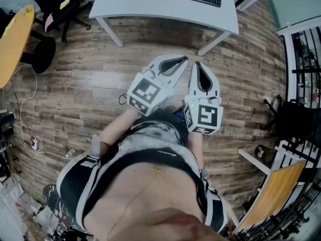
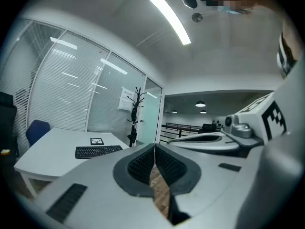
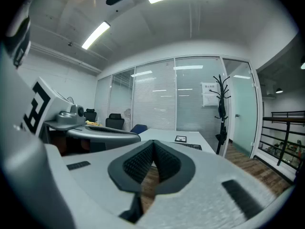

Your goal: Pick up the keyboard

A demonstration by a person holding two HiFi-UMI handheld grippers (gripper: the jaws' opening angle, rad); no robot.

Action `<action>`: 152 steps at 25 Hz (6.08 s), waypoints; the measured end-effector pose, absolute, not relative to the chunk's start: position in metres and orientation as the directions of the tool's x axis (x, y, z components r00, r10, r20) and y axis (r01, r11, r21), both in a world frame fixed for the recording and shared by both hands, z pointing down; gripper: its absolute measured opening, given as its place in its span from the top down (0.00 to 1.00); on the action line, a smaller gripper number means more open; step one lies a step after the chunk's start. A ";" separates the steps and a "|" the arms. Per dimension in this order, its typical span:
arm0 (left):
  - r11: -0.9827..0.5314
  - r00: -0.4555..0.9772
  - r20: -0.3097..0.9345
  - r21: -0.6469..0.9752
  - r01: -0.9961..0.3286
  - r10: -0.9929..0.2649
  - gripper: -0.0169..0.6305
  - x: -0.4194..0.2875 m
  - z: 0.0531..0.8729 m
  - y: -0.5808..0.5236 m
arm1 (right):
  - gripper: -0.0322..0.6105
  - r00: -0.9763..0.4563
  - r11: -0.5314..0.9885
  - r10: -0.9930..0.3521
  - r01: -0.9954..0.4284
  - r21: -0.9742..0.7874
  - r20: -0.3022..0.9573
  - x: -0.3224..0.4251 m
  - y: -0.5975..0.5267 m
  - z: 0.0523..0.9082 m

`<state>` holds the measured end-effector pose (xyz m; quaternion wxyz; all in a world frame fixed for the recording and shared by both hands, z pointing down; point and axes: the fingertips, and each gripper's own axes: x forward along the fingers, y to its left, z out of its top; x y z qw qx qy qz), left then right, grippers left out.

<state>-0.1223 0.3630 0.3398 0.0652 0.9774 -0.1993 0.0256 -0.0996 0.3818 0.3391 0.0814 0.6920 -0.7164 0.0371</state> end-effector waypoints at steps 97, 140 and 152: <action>-0.774 0.800 0.129 0.204 -0.599 -0.586 0.82 0.031 0.345 0.077 | 0.75 -0.243 0.247 -0.956 -0.969 0.008 0.163 0.061 0.098 0.335; -0.827 0.856 0.126 0.220 -0.517 -0.501 0.82 0.061 0.355 -0.080 | 0.75 -0.145 0.150 -0.970 -0.989 0.007 0.197 0.094 -0.054 0.347; -0.858 0.888 0.127 0.229 -0.460 -0.442 0.82 0.067 0.361 -0.133 | 0.75 -0.089 0.093 -0.976 -0.996 0.013 0.199 0.099 -0.108 0.352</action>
